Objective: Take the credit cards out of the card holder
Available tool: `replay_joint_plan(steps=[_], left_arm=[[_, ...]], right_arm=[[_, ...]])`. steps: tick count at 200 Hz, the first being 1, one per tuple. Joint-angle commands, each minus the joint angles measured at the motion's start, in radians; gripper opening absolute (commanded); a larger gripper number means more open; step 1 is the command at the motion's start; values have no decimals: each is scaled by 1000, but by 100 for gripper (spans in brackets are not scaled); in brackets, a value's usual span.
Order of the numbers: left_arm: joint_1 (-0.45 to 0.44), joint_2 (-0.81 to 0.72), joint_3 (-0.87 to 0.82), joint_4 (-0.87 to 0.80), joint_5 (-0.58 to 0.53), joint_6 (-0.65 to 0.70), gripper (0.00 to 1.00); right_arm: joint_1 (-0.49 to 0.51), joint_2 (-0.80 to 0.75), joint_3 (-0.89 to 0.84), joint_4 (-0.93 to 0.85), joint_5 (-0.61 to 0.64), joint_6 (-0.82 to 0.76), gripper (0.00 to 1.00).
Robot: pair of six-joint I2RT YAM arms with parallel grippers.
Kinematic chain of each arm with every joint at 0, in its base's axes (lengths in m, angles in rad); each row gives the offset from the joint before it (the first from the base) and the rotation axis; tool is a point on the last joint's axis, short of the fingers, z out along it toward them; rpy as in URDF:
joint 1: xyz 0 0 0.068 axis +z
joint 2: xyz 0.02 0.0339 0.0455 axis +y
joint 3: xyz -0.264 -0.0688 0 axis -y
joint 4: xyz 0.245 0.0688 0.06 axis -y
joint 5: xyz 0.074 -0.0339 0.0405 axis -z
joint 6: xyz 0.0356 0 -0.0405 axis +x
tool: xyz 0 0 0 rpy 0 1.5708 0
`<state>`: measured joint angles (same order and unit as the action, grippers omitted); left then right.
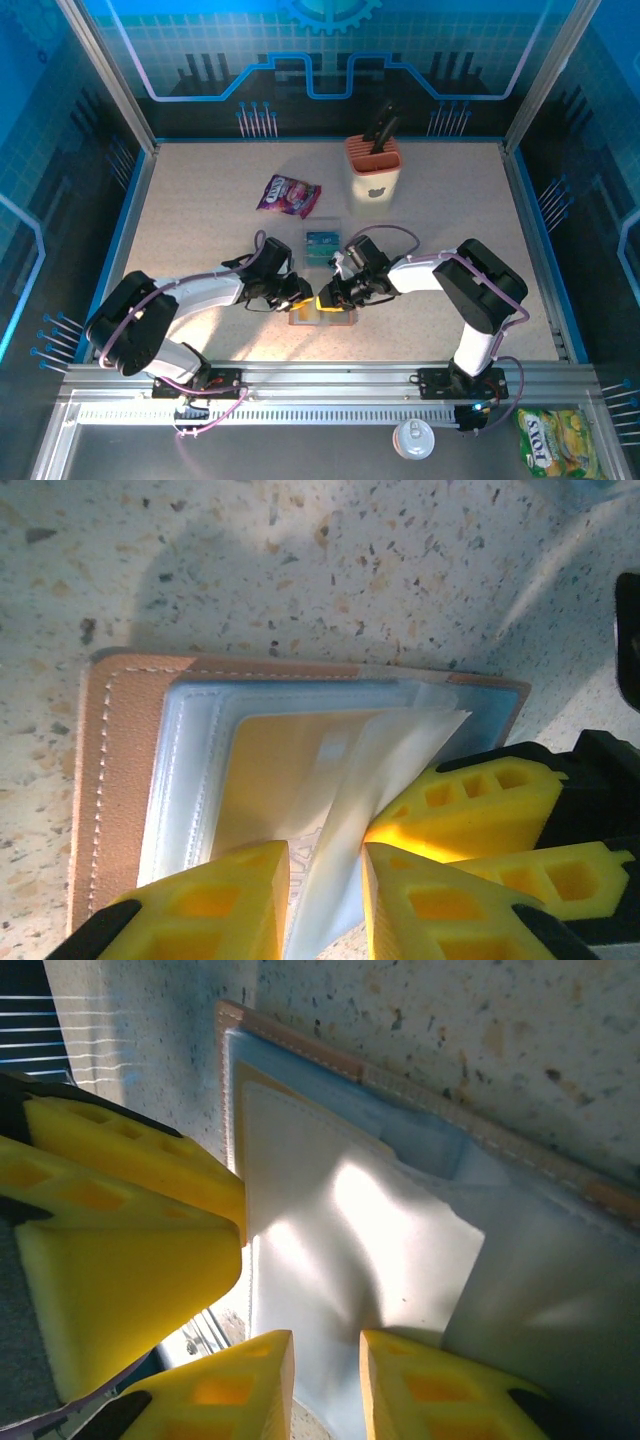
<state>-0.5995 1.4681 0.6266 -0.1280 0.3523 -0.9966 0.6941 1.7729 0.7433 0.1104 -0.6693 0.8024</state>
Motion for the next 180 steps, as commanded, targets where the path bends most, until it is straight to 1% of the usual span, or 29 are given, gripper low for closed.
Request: replay_joint_plan(steps=[1, 68, 105, 139, 180], left_arm=[[-8, 15, -6, -1, -5, -16, 27], [-17, 41, 1, 51, 31, -34, 25], [-18, 12, 2, 56, 30, -45, 22], [-24, -27, 21, 18, 27, -36, 22], [-45, -39, 43, 7, 21, -37, 23]], right_arm=[[-17, 14, -33, 28, -24, 19, 25], [-21, -3, -49, 44, -31, 25, 25], [-18, -60, -45, 41, -22, 37, 25], [-18, -144, -10, -65, 26, 2, 27], [-22, -267, 56, -277, 152, -81, 29]])
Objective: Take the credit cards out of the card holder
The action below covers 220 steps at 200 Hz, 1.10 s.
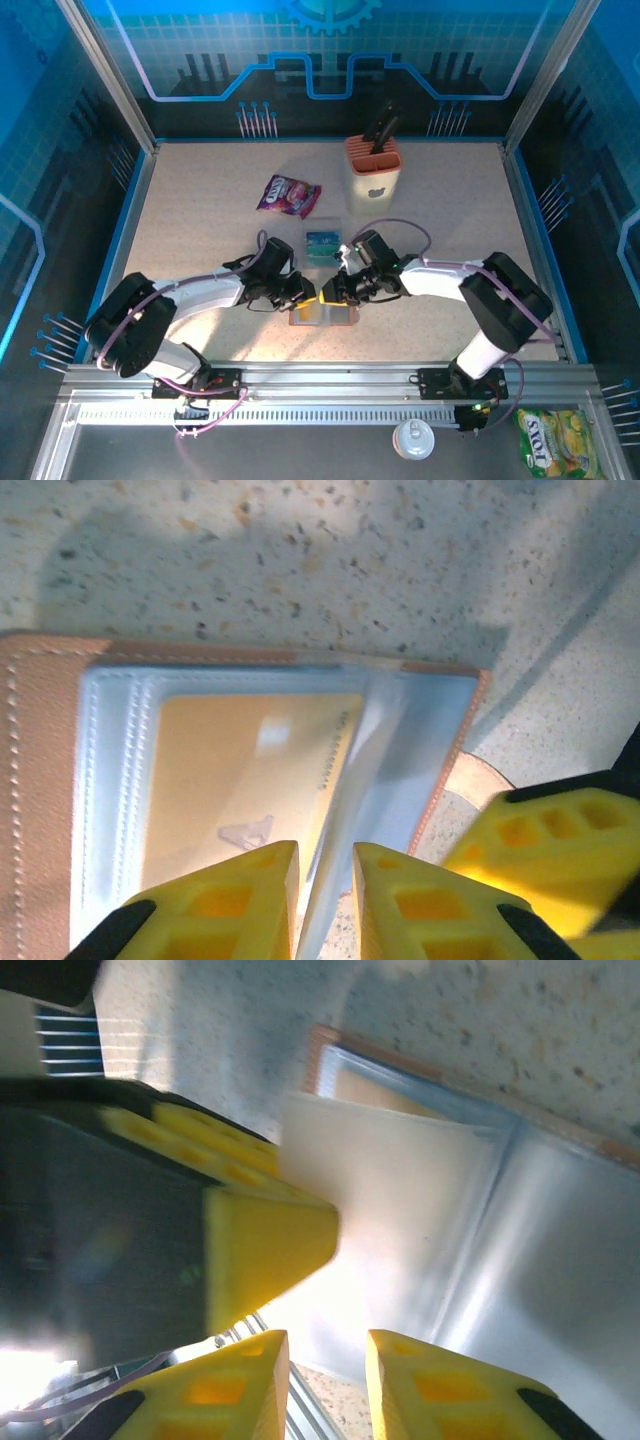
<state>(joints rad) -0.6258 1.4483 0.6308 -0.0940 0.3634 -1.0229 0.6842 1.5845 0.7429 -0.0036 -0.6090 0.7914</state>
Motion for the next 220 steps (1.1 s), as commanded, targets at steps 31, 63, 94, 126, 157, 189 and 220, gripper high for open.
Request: replay_joint_plan(steps=[31, 63, 94, 126, 157, 189, 220], left_arm=[[-42, 14, 68, -23, 14, -13, 23], [-68, 61, 108, -16, 18, -13, 22], [-90, 120, 153, -10, 32, -10, 20], [-105, 170, 198, -14, 43, -4, 20], [-114, 204, 233, -18, 49, -2, 21], [-118, 215, 254, -23, 45, 0, 30], [-116, 207, 272, -48, 27, 19, 33]], right_arm=[[-24, -153, 83, -261, 161, -108, 29], [-44, -208, 75, -294, 194, -118, 30], [-59, -250, 42, -287, 208, -111, 30], [-71, -281, 17, -283, 213, -104, 30], [-80, -300, 1, -294, 217, -109, 31], [-88, -306, -1, -307, 216, -113, 32], [-89, -302, 5, -314, 213, -110, 32]])
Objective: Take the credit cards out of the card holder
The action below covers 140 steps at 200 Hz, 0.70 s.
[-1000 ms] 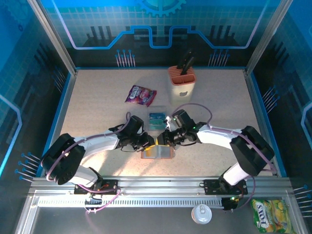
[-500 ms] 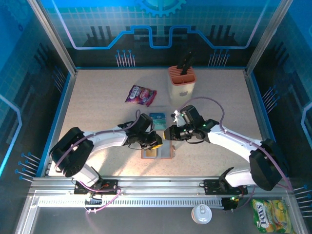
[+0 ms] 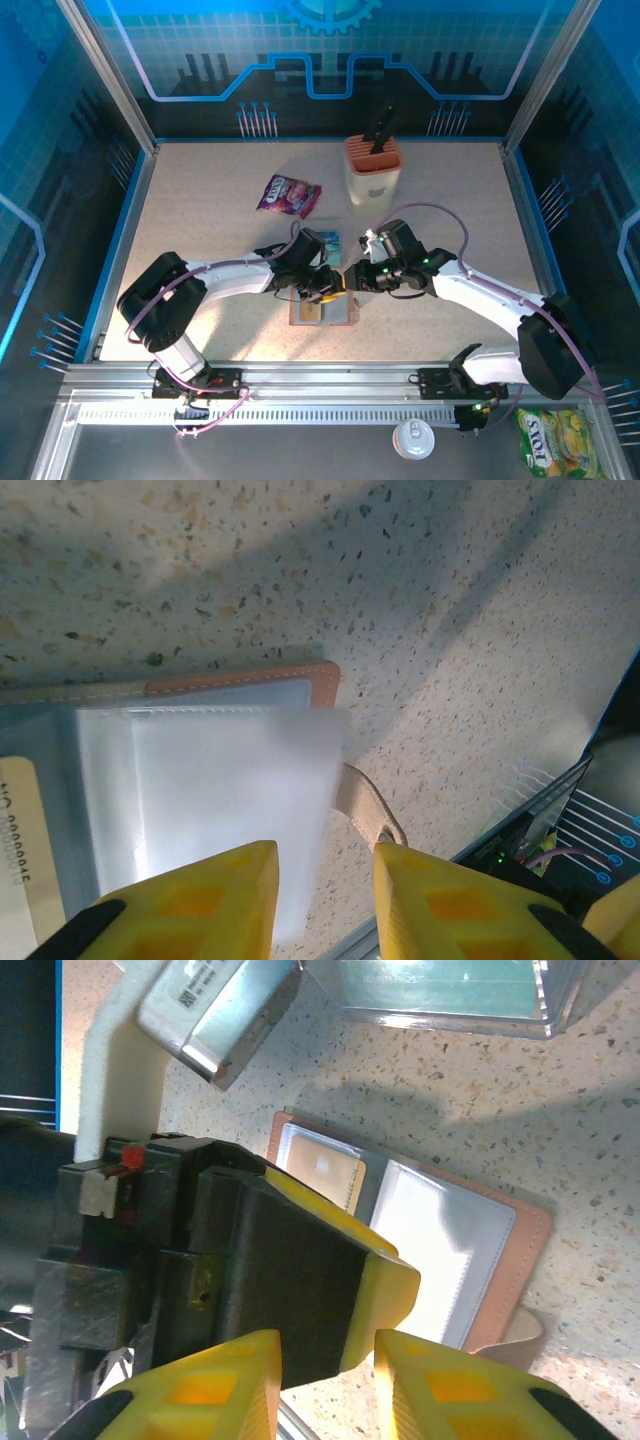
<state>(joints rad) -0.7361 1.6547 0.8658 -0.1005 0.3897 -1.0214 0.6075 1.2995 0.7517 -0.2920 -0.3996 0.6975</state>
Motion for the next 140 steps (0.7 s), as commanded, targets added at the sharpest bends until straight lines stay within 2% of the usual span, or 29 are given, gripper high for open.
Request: replay_joint_plan(steps=[1, 63, 140], left_arm=[[-5, 2, 38, -42, 0, 18, 33], [33, -47, 14, -41, 8, 37, 34], [150, -213, -183, -20, 10, 52, 33]], right_arm=[[-11, -17, -3, -26, 4, -16, 32], [5, 30, 11, 5, -11, 28, 32], [100, 148, 75, 13, 14, 67, 32]])
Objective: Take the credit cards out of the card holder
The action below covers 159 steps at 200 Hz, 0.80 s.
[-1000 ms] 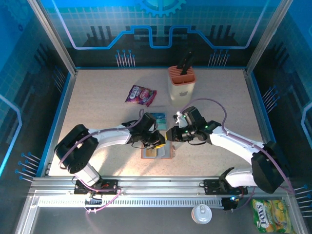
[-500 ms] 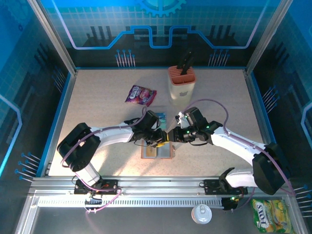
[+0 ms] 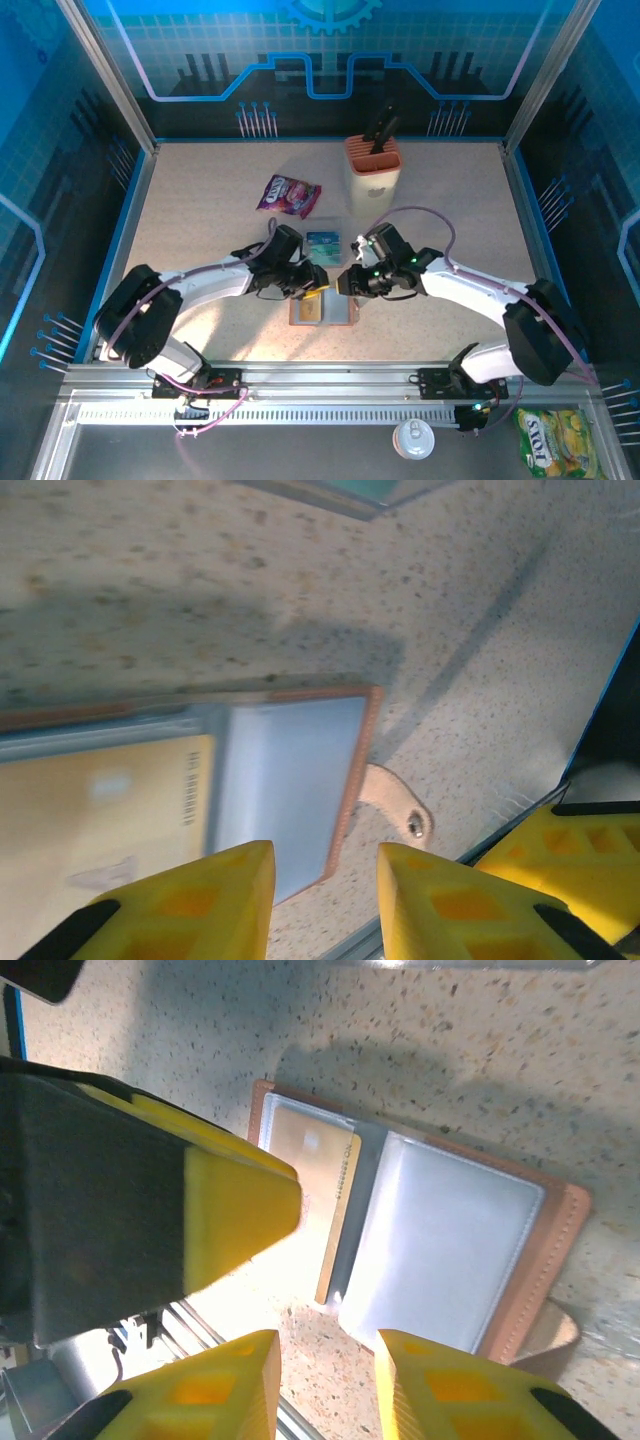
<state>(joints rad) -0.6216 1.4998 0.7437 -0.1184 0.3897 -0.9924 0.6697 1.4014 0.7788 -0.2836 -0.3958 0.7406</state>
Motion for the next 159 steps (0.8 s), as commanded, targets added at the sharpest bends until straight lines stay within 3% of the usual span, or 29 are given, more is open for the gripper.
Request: replay_joint_plan(steps=[1, 55, 114, 159], left_arm=[[37, -61, -64, -3, 9, 23, 33], [101, -121, -156, -25, 15, 50, 29], [102, -117, -191, -24, -5, 65, 14], [102, -105, -207, -17, 0, 68, 11]], right_arm=[[39, 49, 49, 5, 11, 25, 32], [113, 194, 128, 35, 2, 52, 32], [127, 262, 140, 65, -19, 73, 33], [132, 289, 140, 101, -41, 92, 33]])
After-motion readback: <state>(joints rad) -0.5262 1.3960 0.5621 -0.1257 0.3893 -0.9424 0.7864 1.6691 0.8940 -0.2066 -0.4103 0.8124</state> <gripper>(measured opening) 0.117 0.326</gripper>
